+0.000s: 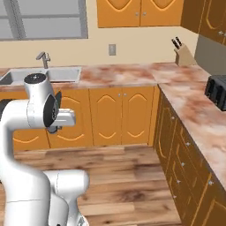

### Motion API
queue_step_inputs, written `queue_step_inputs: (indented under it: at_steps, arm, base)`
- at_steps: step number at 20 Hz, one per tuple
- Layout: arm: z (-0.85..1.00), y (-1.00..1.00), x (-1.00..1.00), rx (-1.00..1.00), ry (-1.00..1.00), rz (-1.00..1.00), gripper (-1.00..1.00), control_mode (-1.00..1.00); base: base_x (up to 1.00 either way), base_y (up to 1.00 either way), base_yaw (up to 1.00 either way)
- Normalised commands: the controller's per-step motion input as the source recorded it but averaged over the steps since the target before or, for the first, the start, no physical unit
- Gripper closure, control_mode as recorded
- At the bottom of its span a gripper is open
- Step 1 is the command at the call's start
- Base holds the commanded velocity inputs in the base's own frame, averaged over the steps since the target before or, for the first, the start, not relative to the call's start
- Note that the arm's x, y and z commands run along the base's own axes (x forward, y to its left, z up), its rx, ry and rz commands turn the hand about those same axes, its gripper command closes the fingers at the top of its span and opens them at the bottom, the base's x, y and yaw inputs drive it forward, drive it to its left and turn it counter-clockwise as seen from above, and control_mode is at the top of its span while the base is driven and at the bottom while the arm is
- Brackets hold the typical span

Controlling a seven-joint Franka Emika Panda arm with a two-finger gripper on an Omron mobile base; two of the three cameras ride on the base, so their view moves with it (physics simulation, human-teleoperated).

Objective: Move the cutting board and knife to the sink. Then move spray from the cabinet to the counter.

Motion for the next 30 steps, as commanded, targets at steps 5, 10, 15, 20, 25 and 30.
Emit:
queue_step_inputs:
  at_steps: [5, 10, 15, 20, 25, 30]
  arm:
    - [0.00, 0.00, 0.00, 0.00, 0.00, 0.00, 1.00, 1.00]
    - [0.00, 0.00, 0.00, 0.00, 0.00, 0.00, 1.00, 1.00]
    - [0.00, 0.00, 0.00, 0.00, 0.00, 0.00, 1.00, 1.00]
    - [0.00, 0.00, 0.00, 0.00, 0.00, 0.00, 1.00, 1.00]
    - [0.00, 0.00, 0.00, 0.00, 0.00, 0.00, 1.00, 1.00]
    - [0.00, 0.00, 0.00, 0.00, 0.00, 0.00, 1.00, 1.00]
  base:
    - [1.00, 0.55, 0.04]
    - [1.00, 0.79, 0.07]
    - [1.00, 0.99, 0.08]
    - [0.95, 1.00, 0.07]
    - [0.34, 1.00, 0.00]
    - [0.08, 0.95, 0.00]
